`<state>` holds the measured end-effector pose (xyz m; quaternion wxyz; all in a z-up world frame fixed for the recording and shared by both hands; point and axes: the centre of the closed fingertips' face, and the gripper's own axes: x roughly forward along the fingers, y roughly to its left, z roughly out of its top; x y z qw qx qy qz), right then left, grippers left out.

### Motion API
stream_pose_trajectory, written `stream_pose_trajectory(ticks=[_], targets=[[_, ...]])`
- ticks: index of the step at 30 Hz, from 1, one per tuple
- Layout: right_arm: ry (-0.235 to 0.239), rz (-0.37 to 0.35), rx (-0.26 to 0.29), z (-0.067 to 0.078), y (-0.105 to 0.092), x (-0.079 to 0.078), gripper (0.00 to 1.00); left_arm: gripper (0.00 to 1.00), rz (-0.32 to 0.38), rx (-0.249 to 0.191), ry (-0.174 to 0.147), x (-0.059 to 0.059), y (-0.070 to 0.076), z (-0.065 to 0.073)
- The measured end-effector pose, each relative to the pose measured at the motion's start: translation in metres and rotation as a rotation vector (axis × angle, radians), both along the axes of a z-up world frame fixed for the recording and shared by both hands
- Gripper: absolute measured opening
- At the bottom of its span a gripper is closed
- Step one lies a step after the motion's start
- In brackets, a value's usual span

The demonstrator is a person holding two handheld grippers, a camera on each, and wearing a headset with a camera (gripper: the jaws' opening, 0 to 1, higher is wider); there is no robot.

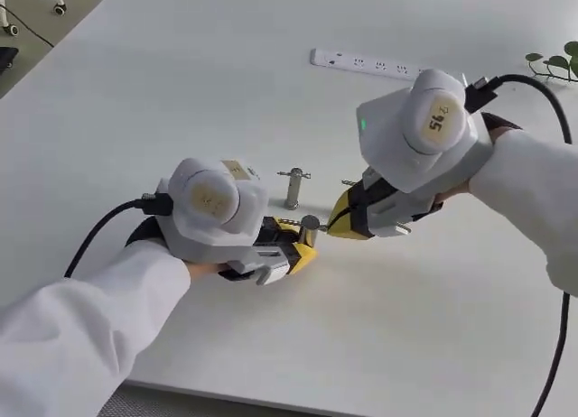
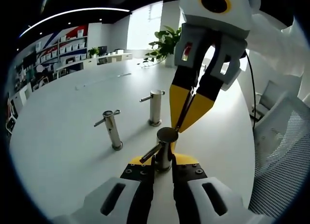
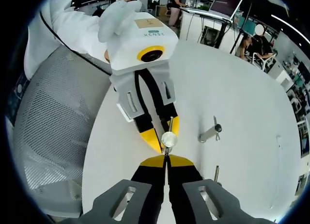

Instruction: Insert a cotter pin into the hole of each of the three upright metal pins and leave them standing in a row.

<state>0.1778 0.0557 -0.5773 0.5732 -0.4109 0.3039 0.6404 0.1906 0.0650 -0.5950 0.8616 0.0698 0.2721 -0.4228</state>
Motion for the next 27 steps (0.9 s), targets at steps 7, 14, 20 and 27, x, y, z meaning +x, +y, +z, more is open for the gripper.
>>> stream_pose_trajectory(ticks=[7,14,20,27], targets=[[0.004,-0.022,0.014,0.001,0.002,0.000,0.00,0.12,-0.024,0.017,-0.033,-0.001,-0.001,0.001],[-0.003,-0.092,0.080,0.016,0.003,-0.001,0.08,0.37,-0.023,0.005,-0.029,-0.002,0.007,0.007],[0.012,-0.179,0.161,0.021,0.004,-0.001,0.17,0.59,-0.035,-0.019,0.000,-0.008,0.018,0.013],[0.066,-0.256,0.222,0.013,0.007,-0.005,0.26,0.77,-0.027,-0.118,-0.018,-0.012,0.034,0.041]])
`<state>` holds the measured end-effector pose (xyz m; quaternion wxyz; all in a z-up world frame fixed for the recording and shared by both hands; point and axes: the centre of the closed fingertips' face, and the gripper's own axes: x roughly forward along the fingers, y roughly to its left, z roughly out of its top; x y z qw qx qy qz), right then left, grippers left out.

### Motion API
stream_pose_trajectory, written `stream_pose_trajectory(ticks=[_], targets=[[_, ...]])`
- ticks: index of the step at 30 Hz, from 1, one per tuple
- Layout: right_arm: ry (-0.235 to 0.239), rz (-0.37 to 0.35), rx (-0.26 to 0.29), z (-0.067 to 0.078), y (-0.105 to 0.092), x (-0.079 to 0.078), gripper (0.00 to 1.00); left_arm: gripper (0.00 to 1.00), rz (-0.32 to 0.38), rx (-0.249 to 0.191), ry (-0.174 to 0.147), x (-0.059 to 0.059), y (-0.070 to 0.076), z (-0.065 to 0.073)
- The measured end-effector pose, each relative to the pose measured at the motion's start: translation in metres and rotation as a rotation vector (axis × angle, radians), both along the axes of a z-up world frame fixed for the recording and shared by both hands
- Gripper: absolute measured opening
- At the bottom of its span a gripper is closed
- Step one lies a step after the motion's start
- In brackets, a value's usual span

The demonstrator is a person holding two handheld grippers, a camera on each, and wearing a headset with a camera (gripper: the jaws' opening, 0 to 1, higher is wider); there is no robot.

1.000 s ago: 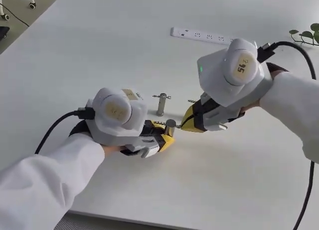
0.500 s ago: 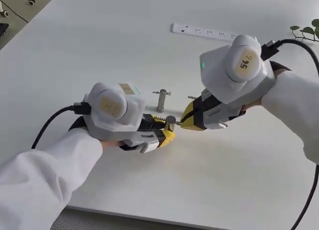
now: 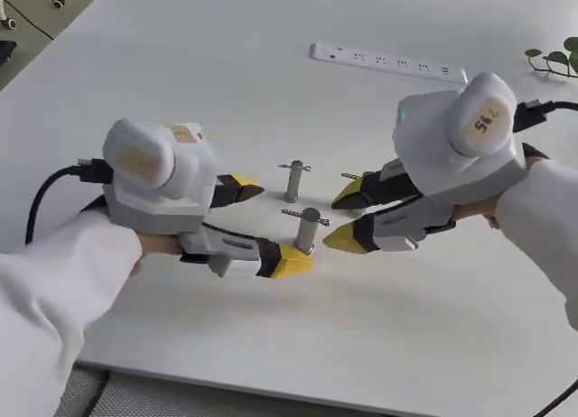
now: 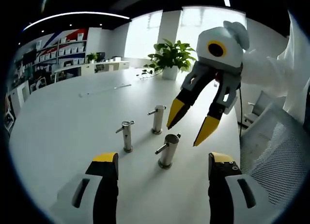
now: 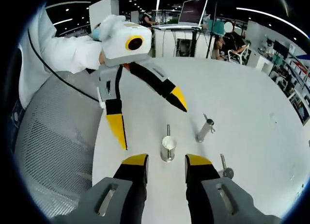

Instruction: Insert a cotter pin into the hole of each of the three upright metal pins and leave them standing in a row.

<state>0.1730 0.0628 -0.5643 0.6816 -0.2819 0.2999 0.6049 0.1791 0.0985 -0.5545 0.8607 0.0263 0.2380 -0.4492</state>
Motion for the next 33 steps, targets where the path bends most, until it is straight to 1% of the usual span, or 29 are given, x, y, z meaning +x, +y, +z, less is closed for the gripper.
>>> stream_pose_trajectory(ticks=[2,3,4,5,6,8,9,11,13,15,16,18,22,23,24,25,27,28,30,33], targets=[[-0.005,-0.019,0.014,-0.001,0.003,0.001,0.27,0.84,0.009,-0.016,-0.002,-0.002,0.007,0.007],[0.000,-0.028,0.024,-0.002,0.004,0.001,0.27,0.92,0.032,-0.041,-0.006,0.000,0.010,0.013],[0.003,-0.034,0.032,-0.002,0.005,0.001,0.27,0.99,0.029,-0.052,-0.003,-0.003,0.012,0.017],[0.017,-0.054,0.066,-0.002,0.010,0.001,0.28,0.98,0.017,-0.055,0.003,-0.006,0.014,0.020],[0.031,-0.056,0.080,-0.003,0.011,0.000,0.28,0.99,0.002,-0.057,0.002,-0.010,0.017,0.025],[0.031,-0.052,0.090,-0.004,0.013,0.000,0.28,0.99,-0.013,-0.040,-0.006,-0.015,0.023,0.028],[0.037,-0.053,0.096,-0.005,0.015,0.000,0.28,0.99,-0.014,-0.040,-0.005,-0.016,0.024,0.029],[0.039,-0.054,0.107,-0.006,0.017,0.000,0.28,0.99,-0.019,-0.056,-0.002,-0.021,0.028,0.035],[0.041,-0.058,0.107,-0.008,0.018,0.001,0.27,0.99,-0.015,-0.069,-0.011,-0.023,0.029,0.038],[0.041,-0.060,0.106,-0.010,0.019,0.001,0.26,0.99,-0.014,-0.056,-0.008,-0.025,0.031,0.035],[0.040,-0.057,0.105,-0.011,0.019,0.001,0.26,0.99,-0.014,-0.026,0.001,-0.027,0.034,0.029],[0.039,-0.054,0.100,-0.014,0.020,0.001,0.24,0.99,-0.020,-0.005,0.024,-0.031,0.035,0.022],[0.045,-0.061,0.098,-0.016,0.020,0.005,0.21,0.99,-0.034,0.038,0.043,-0.036,0.037,0.013],[0.046,-0.065,0.099,-0.017,0.020,0.006,0.17,0.99,-0.034,0.040,0.048,-0.037,0.037,0.012],[0.047,-0.069,0.104,-0.016,0.021,0.006,0.15,0.99,-0.033,0.041,0.056,-0.038,0.037,0.011],[0.047,-0.073,0.108,-0.016,0.021,0.008,0.15,0.99,-0.032,0.040,0.055,-0.039,0.037,0.012],[0.048,-0.071,0.110,-0.015,0.021,0.008,0.13,0.99,-0.021,0.043,0.042,-0.037,0.038,0.014],[0.041,-0.065,0.107,-0.016,0.021,0.009,0.12,0.99,-0.007,0.034,0.037,-0.035,0.039,0.015],[0.025,-0.052,0.101,-0.016,0.021,0.011,0.09,0.99,0.002,0.026,0.039,-0.034,0.040,0.017],[0.025,-0.042,0.107,-0.015,0.022,0.011,0.09,0.99,0.010,0.030,0.032,-0.033,0.042,0.020]])
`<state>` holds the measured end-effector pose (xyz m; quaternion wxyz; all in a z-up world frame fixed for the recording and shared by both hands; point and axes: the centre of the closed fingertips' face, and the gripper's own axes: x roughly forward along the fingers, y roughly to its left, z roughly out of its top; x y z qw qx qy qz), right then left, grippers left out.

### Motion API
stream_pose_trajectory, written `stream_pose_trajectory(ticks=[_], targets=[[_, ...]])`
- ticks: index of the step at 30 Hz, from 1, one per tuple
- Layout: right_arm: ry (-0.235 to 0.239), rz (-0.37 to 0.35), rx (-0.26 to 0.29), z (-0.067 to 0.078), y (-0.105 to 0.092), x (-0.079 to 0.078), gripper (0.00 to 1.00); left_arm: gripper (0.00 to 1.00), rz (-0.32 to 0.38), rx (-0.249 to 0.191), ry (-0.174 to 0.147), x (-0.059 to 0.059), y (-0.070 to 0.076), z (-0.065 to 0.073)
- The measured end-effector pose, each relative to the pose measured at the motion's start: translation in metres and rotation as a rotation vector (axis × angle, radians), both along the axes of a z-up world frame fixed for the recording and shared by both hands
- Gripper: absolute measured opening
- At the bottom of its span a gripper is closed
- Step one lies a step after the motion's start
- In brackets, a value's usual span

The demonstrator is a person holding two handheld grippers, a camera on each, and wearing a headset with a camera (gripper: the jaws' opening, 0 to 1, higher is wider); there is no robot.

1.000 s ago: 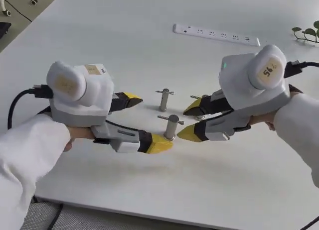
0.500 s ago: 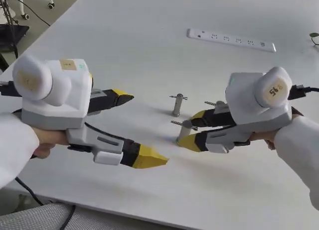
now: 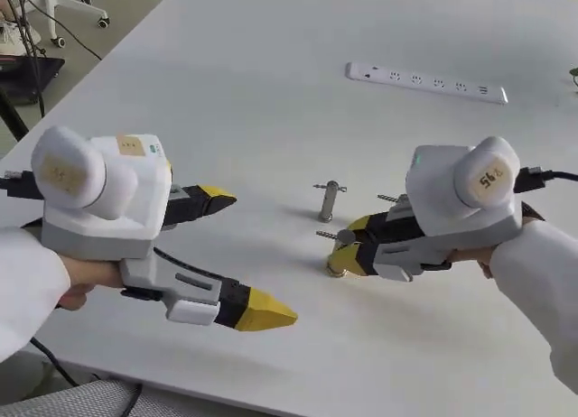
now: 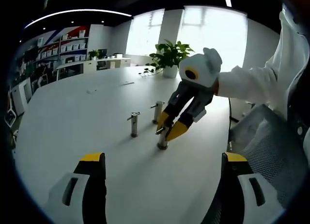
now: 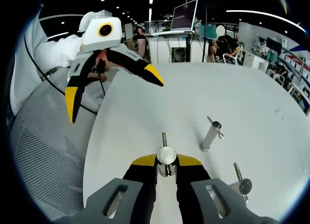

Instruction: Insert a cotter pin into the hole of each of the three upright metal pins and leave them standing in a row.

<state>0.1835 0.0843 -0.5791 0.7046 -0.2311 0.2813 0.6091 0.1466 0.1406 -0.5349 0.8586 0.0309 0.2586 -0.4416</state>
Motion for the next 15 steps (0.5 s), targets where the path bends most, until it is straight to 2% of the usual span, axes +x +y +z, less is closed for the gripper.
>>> stream_pose_trajectory(ticks=[6,7,9,11,13,15], targets=[[-0.012,0.023,-0.020,0.001,-0.002,-0.001,0.08,0.99,0.019,-0.003,0.008,0.001,0.003,0.001],[-0.035,0.059,-0.009,0.005,-0.003,-0.002,0.08,0.99,0.023,-0.006,0.004,0.000,0.003,0.002],[-0.042,0.084,0.009,0.011,-0.004,-0.005,0.08,0.99,0.026,-0.010,0.002,0.000,0.003,0.002],[-0.016,0.088,0.047,0.022,-0.009,-0.008,0.08,0.99,0.029,-0.015,0.004,-0.001,0.002,0.002],[-0.013,0.111,0.072,0.032,-0.020,-0.009,0.08,0.99,0.027,-0.005,0.009,-0.003,0.001,0.000],[-0.020,0.124,0.071,0.037,-0.035,-0.008,0.08,0.99,0.024,0.002,0.018,-0.005,0.001,-0.001]])
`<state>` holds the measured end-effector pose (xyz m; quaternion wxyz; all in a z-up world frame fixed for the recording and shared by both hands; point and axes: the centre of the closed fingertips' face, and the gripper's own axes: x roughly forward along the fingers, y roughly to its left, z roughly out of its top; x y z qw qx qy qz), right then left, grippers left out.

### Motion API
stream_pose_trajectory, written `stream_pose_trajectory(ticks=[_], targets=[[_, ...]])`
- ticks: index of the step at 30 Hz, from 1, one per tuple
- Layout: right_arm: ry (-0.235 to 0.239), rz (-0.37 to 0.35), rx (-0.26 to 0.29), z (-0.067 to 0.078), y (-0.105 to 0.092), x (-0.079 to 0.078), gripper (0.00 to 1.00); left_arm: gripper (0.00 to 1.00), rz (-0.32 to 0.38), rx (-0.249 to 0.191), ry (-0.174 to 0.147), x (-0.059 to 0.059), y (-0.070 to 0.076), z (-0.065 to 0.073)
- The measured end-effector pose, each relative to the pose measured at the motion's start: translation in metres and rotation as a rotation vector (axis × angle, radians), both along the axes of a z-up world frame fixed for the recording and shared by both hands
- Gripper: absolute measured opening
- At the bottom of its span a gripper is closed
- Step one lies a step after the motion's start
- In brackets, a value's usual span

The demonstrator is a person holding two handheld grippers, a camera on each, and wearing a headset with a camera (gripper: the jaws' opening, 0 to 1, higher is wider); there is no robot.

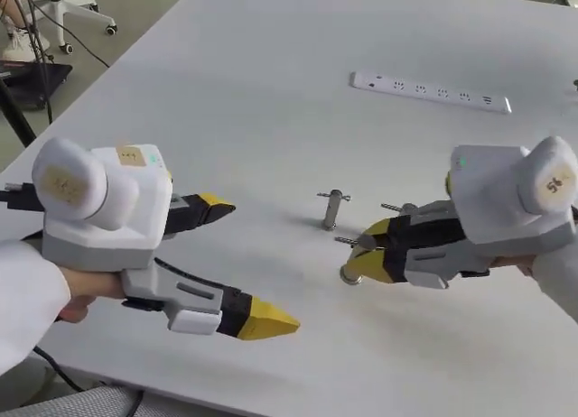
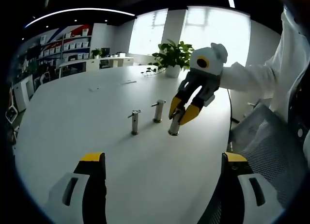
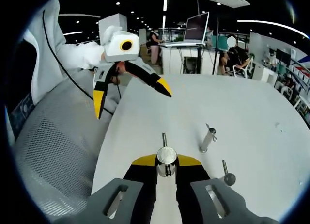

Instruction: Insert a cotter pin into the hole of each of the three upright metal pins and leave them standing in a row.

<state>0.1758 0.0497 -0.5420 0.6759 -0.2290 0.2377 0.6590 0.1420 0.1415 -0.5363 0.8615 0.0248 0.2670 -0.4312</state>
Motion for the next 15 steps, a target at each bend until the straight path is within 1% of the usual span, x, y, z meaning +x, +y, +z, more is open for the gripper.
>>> stream_pose_trajectory(ticks=[1,2,4,6,8,12,15], targets=[[-0.007,0.006,-0.003,0.001,-0.006,0.001,0.08,0.99,0.000,0.000,0.000,0.000,0.000,0.000],[-0.034,0.021,-0.018,0.002,-0.017,0.003,0.08,0.99,0.000,0.001,0.002,0.000,0.000,0.000],[-0.069,0.031,-0.047,0.002,-0.032,0.008,0.08,0.99,0.001,-0.002,0.004,0.000,-0.001,0.001],[-0.067,0.009,-0.062,0.001,-0.052,0.014,0.08,0.99,0.007,-0.004,0.025,-0.002,0.000,0.000],[-0.064,-0.013,-0.068,0.001,-0.067,0.021,0.08,0.99,0.005,0.009,0.028,-0.002,0.001,-0.002],[-0.067,-0.045,-0.080,0.000,-0.087,0.035,0.08,0.99,0.006,0.012,0.043,-0.004,0.001,-0.004],[-0.057,-0.075,-0.069,-0.002,-0.095,0.044,0.08,0.99,0.008,0.017,0.049,-0.006,0.000,-0.005]])
